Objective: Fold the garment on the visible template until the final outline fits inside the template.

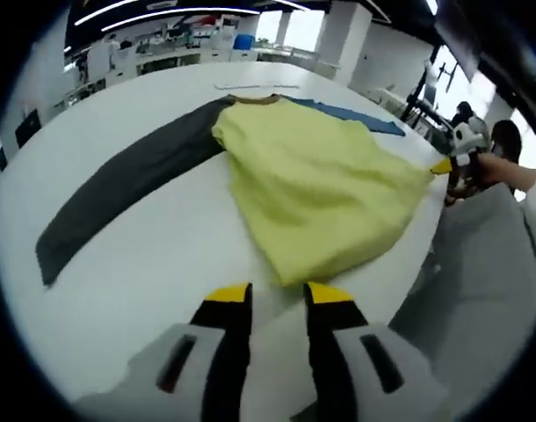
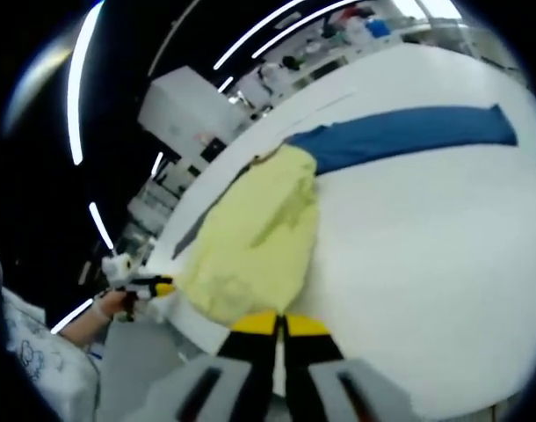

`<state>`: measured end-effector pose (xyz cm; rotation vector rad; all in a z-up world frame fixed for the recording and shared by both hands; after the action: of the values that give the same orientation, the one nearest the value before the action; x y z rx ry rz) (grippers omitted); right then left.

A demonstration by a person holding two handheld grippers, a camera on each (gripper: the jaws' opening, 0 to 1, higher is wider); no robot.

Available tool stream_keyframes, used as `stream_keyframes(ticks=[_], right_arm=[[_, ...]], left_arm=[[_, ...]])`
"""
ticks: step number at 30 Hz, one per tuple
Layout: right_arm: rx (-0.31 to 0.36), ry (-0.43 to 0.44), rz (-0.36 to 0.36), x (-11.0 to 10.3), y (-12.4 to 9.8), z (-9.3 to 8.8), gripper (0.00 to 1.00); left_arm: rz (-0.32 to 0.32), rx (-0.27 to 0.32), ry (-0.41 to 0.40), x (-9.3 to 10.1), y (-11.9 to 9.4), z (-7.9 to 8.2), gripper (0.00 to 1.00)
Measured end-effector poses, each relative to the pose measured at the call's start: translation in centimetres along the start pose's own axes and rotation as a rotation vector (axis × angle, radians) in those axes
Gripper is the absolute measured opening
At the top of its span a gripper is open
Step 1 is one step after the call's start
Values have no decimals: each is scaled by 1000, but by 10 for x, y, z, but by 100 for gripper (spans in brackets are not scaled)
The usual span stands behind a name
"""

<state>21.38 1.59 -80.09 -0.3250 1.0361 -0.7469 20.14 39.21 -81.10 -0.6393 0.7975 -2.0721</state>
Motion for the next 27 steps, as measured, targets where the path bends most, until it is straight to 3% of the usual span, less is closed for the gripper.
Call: stream_keyframes(ticks=[4, 7, 10, 11, 15, 27], right_arm=[[0, 7, 1, 0, 0, 0, 0], [2, 7, 1, -2, -1, 1, 0], [3, 9, 3, -4, -3, 2, 0], [5, 14, 8, -4, -4, 3, 0], [14, 16, 10, -5, -8, 7, 0], [87, 51, 43, -16, -23, 27, 0]], left_arm=[[-8, -47, -22, -3, 6, -8, 13], [-24, -40, -36, -1, 8, -8, 3], [-90, -64, -200, 9, 6, -9, 0], [-116, -78, -294, 12, 4, -9, 0], [-183, -54, -420, 10, -7, -6, 0], [-248, -81, -473, 21, -28, -2, 0]])
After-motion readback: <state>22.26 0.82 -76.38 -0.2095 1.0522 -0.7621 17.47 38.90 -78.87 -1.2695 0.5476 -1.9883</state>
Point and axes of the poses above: the point that each gripper's makers call its tool centre point, and the gripper's own axes: y roughly forward along the fingers, x roughly to its right, z roughly out of its top, the point moved 2 cm from there along -y, roughly backward along the fingers, and after that the axes turned 2 degrees about -x, right-handed, at the moved point
